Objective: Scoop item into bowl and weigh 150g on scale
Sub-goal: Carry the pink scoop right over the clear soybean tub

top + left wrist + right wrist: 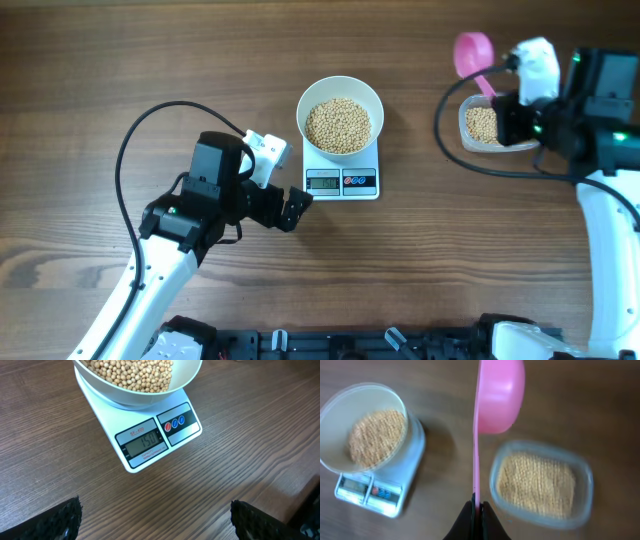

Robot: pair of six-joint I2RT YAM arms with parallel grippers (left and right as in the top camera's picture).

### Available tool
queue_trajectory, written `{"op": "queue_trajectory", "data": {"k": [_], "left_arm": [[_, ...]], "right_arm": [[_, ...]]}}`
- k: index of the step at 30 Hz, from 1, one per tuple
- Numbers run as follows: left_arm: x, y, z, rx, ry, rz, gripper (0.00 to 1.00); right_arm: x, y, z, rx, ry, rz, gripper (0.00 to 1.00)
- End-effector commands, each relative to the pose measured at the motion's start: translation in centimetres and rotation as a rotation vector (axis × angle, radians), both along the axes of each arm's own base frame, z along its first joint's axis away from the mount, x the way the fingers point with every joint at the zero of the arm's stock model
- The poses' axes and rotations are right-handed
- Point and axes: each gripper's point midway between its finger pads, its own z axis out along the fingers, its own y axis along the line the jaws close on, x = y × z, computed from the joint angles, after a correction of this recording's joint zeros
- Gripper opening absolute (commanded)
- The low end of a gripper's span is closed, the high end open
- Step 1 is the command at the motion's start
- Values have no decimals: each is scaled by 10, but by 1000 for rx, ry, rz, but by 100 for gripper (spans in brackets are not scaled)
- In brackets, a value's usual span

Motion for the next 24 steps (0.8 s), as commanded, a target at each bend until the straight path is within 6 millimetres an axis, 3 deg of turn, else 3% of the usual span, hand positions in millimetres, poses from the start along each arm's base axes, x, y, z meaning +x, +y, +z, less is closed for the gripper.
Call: {"op": "queue_trajectory", "data": {"k": [1,5,11,17,20,24], "left_arm": [[-2,-3,-2,-6,5,-15,100],[-2,-3,-2,-6,5,-15,100],[-2,-3,-2,-6,5,-15,100],[-2,-3,-2,-6,5,-15,100],[-2,-3,-2,-6,5,-15,100],[-2,-3,-2,-6,5,-15,100]], "right_arm": [[-10,-23,3,33,25,-73,4],[-16,-42,-1,-8,39,-94,4],[-39,-90,-23,-283,176,-197,4],[-37,-96,-30,-336,204,-184,4],[-36,-108,-37,-427,243,-215,4],[-24,-101,-46,-448,250,-189,4]]}}
